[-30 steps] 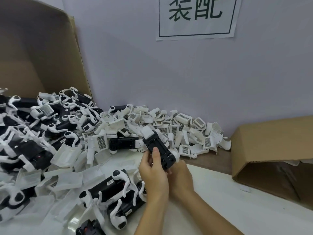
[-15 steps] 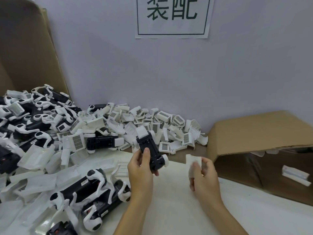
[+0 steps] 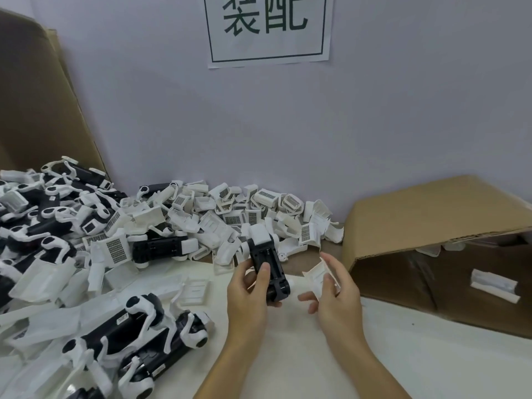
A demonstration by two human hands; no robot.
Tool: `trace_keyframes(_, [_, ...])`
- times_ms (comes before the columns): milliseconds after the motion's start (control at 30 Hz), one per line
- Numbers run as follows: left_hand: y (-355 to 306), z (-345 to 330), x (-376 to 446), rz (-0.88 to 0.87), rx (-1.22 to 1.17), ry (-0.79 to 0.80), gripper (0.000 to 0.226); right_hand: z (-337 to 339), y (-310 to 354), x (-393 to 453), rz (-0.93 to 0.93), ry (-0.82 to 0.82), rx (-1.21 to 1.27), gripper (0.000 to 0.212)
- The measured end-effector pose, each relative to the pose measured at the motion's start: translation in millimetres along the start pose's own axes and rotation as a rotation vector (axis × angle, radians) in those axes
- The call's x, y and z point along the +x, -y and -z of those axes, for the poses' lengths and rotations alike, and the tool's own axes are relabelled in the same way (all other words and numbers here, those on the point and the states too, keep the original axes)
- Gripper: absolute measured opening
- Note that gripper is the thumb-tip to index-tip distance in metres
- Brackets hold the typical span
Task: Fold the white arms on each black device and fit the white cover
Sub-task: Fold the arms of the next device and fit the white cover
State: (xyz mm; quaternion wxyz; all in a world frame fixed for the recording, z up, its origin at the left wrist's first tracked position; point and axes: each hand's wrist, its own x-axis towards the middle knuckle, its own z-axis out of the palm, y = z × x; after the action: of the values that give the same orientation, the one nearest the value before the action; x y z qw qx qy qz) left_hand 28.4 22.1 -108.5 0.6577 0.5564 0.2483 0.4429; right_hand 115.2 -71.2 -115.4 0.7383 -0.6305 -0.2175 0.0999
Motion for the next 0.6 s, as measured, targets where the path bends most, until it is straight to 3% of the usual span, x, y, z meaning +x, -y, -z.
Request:
trace_keyframes(100, [1, 0, 0, 0.004, 0.024, 0.021, 0.010, 1, -1, 1, -0.007, 0.049, 0.050, 0.051])
trace_keyframes(233, [2, -1, 0, 0.009, 0.071, 0.064, 0.015, 2, 1, 1, -0.001, 0.087, 0.140, 0.028])
trace_keyframes(400, [1, -2, -1, 0.003, 0.097, 0.079, 0.016, -5, -1, -3, 0.156, -0.035, -0.008, 0.031])
trace_keyframes(600, [2, -1, -3, -0.008, 0.054, 0.148, 0.017, -10, 0, -10, 0.367, -0.052, -0.200, 0.039])
